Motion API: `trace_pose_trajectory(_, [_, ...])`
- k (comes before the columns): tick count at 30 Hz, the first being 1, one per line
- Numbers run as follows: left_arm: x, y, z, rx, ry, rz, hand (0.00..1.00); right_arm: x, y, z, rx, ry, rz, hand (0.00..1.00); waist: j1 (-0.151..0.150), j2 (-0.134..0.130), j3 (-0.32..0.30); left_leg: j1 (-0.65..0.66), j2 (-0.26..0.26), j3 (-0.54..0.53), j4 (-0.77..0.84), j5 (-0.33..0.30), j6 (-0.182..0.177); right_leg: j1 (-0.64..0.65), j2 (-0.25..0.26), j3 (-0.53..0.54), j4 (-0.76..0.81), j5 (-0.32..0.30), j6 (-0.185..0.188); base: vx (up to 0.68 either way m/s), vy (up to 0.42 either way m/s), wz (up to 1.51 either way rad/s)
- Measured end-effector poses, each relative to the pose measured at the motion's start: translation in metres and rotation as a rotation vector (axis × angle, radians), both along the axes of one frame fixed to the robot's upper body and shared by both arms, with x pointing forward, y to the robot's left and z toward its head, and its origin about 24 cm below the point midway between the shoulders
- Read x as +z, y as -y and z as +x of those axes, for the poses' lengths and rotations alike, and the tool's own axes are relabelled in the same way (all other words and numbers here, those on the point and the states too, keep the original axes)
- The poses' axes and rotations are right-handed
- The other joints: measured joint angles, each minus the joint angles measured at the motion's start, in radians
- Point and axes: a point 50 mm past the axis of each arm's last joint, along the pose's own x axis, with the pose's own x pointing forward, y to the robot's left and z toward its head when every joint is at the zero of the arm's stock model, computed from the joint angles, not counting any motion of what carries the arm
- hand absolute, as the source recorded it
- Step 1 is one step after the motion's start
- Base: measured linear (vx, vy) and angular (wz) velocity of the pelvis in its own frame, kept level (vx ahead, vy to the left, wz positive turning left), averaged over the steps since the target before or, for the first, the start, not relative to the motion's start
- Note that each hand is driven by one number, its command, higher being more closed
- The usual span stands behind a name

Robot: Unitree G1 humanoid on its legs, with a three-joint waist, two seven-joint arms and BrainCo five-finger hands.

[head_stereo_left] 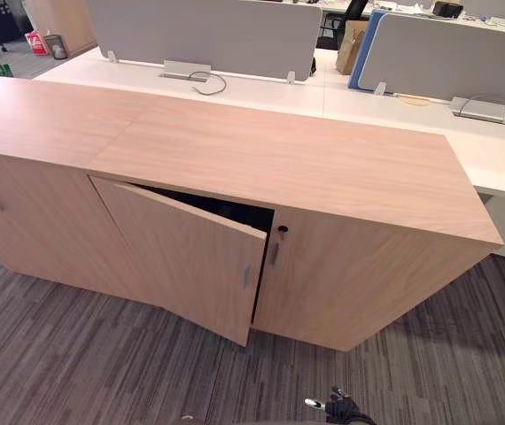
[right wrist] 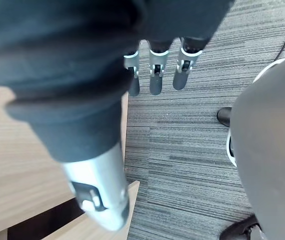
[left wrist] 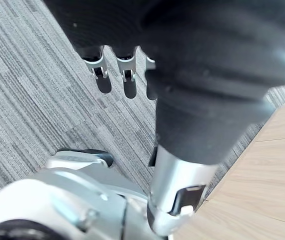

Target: Walk over to the cabinet, pick up the folder, carry it to the office cabinet, place the folder inside the office cabinet, then close the office cabinet door

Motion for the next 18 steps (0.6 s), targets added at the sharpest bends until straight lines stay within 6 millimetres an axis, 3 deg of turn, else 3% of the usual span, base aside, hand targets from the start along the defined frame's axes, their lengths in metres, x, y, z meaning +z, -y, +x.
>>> trace_pose_trajectory(3, [0.003,0.002,0.013,-0.049,0.036,0.018,0.0,0.0,0.002,-0.001,0.003,-0.005,-0.006,0.0,0.024,0.007,0.014,-0.072,0.013,-0.197,0.111,-0.006,-0.008,-0.014,0.019,0.026,0.01,0.0,-0.003,-0.08,-0.037,-0.23])
trace_pose_trajectory(5, [0.003,0.006,0.02,-0.089,0.054,0.02,0.0,0.0,0.009,-0.002,0.003,-0.012,-0.023,0.0,0.044,0.025,0.021,-0.073,0.007,-0.308,0.099,-0.046,-0.051,-0.039,0.027,0.056,0.021,-0.003,-0.008,-0.05,0.108,-0.34])
trace_pose_trajectory(7, [0.004,0.016,0.028,-0.145,0.07,0.023,0.0,0.003,0.018,0.005,0.007,0.003,-0.05,0.0,0.054,0.072,0.022,-0.043,-0.043,-0.47,0.011,-0.132,-0.103,-0.079,0.044,0.093,0.04,0.0,-0.007,-0.04,0.226,-0.36])
trace_pose_trajectory(9, [0.006,0.013,0.039,-0.187,0.092,0.045,0.0,0.004,0.016,0.01,0.009,0.015,-0.05,0.0,0.056,0.059,0.043,-0.041,-0.078,-0.473,0.005,-0.131,-0.092,-0.088,0.031,0.138,0.034,0.012,-0.001,-0.02,0.179,-0.1])
trace_pose_trajectory(12, [0.007,0.015,0.048,-0.213,0.136,0.017,0.0,0.005,0.013,0.014,0.026,0.031,-0.049,0.0,0.056,0.06,0.04,-0.046,-0.104,-0.453,0.016,-0.142,-0.072,-0.089,0.009,0.159,0.011,0.035,0.002,0.02,0.137,-0.09])
trace_pose_trajectory(18, [0.005,0.023,0.055,-0.26,0.22,-0.127,0.0,0.004,-0.006,0.017,0.099,0.04,-0.007,0.0,0.055,0.061,-0.032,0.037,-0.146,-0.417,-0.154,-0.075,-0.047,-0.063,-0.015,0.169,-0.081,0.071,-0.006,0.09,0.022,-0.1])
